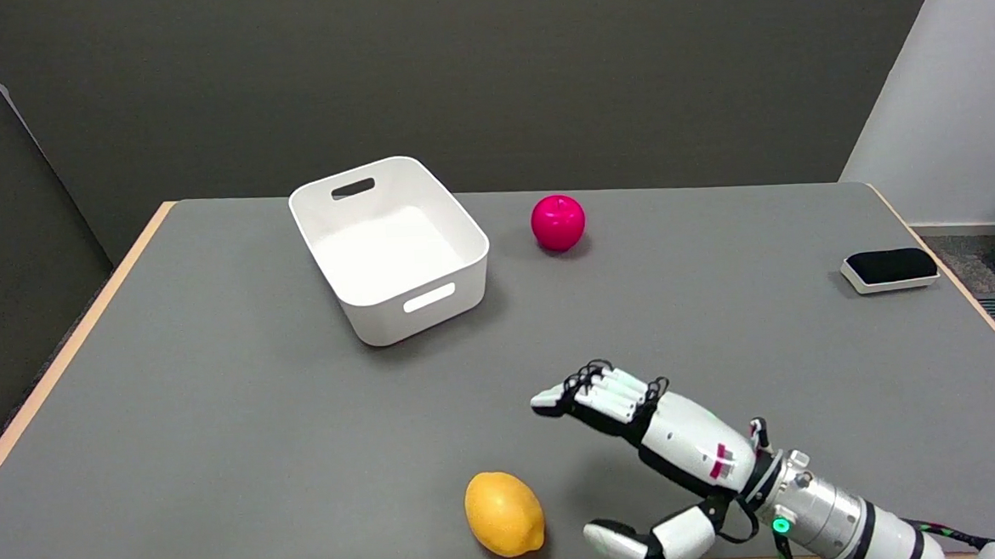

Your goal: Pick up the lemon.

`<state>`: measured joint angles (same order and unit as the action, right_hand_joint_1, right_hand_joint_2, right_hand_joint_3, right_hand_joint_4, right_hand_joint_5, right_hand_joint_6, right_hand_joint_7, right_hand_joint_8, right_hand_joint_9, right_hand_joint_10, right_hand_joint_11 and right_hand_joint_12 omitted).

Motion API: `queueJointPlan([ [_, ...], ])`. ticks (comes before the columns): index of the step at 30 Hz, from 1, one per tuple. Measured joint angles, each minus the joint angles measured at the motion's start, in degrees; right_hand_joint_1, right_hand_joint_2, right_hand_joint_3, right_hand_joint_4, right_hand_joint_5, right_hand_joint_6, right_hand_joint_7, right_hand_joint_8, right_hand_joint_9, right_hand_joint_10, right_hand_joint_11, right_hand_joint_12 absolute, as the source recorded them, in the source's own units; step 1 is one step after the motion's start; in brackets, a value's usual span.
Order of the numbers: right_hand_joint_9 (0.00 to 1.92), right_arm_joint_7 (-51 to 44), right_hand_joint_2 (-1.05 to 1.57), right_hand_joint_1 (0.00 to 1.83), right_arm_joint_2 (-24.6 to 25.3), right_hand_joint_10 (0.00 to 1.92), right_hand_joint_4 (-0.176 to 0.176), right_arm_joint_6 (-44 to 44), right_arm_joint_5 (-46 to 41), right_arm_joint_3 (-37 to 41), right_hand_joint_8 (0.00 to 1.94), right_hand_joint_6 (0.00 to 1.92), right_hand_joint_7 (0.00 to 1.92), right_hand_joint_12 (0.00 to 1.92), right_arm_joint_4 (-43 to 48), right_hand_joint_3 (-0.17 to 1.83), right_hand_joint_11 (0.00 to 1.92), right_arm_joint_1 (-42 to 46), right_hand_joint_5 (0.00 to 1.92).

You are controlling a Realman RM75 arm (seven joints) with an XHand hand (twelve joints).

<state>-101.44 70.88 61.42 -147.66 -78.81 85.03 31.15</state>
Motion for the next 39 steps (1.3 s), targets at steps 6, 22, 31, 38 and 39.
queueJointPlan([
  [6,0.04,-0.8,0.66,0.61,-0.2,0.72,-0.101,0.2,0.0,-3.1,0.36,0.36,0.17,0.9,0.2,0.88,0.0,-0.1,0.14],
  [22,0.01,-5.8,0.59,0.53,0.4,0.7,-0.103,-9.5,0.1,-12.2,0.43,0.41,0.11,0.94,2.6,0.94,0.0,-3.3,0.08],
  [31,0.01,-6.8,0.59,0.52,0.6,0.7,-0.09,-14.3,0.1,-15.6,0.42,0.41,0.11,0.94,3.6,0.94,0.0,-6.4,0.09],
  [38,0.01,-7.2,0.63,0.53,0.8,0.7,-0.089,-16.4,0.1,-17.2,0.35,0.35,0.14,0.91,3.6,0.85,0.0,-7.5,0.12],
  [39,0.01,-7.3,0.64,0.53,0.8,0.71,-0.089,-16.7,0.1,-17.4,0.33,0.33,0.14,0.9,3.4,0.83,0.0,-7.6,0.12],
])
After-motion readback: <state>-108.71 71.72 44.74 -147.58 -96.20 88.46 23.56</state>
